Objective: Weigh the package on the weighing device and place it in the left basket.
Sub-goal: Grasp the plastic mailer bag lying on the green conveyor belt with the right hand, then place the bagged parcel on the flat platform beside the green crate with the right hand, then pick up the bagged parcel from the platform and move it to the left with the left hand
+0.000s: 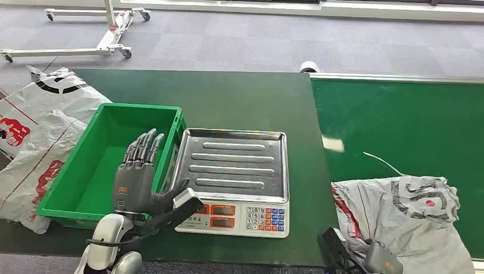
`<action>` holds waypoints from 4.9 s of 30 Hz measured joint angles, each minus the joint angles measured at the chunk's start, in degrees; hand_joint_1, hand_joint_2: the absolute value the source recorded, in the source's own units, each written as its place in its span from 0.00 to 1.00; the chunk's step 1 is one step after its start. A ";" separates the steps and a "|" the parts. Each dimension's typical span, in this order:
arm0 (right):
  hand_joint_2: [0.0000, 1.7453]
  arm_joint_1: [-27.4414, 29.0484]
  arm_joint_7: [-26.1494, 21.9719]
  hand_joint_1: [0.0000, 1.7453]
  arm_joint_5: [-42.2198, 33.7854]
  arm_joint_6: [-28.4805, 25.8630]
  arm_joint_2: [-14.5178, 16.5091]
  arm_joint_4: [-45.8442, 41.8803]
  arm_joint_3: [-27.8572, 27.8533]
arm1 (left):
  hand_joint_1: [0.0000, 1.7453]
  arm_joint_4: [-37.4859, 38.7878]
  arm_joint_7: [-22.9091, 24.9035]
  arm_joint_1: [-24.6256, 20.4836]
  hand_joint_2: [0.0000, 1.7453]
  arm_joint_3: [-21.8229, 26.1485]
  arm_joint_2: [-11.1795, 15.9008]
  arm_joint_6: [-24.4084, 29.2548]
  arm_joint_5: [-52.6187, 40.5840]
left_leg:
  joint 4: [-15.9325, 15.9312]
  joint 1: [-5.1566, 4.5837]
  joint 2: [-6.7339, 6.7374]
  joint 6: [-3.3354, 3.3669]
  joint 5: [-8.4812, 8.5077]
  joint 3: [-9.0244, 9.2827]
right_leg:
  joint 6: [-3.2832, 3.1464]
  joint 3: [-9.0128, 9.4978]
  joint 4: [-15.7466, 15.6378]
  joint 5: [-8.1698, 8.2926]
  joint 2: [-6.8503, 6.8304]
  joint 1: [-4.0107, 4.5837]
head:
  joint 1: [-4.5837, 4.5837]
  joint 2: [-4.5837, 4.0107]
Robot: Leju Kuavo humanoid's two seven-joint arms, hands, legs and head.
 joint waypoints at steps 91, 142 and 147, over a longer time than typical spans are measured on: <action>1.00 -73.78 -19.58 1.00 -32.79 7.09 7.94 38.02 51.93 | 0.00 -2.33 -6.68 -2.96 0.00 7.16 0.63 17.56 14.29 | 0.04 0.19 -0.07 -0.20 0.83 -0.71 | -0.13 -0.69 0.15 0.72 0.03 0.16 | -0.01 0.00; 0.00 -77.56 -19.11 0.00 -39.72 9.88 -15.37 22.20 41.74 | 0.00 -0.24 -6.11 -5.89 0.00 5.18 3.02 8.93 -0.81 | 0.20 0.07 -0.04 -0.20 0.80 -0.67 | -0.09 -0.71 0.10 0.86 0.05 0.14 | 0.01 0.00; 0.00 -75.88 -20.18 0.00 -42.42 10.31 -18.04 18.28 41.68 | 0.00 7.90 -4.83 -14.89 0.00 0.57 5.17 4.96 -9.95 | 0.21 0.08 -0.12 -0.20 0.86 -0.67 | -0.11 -0.66 0.10 0.89 -0.01 0.17 | 0.00 0.00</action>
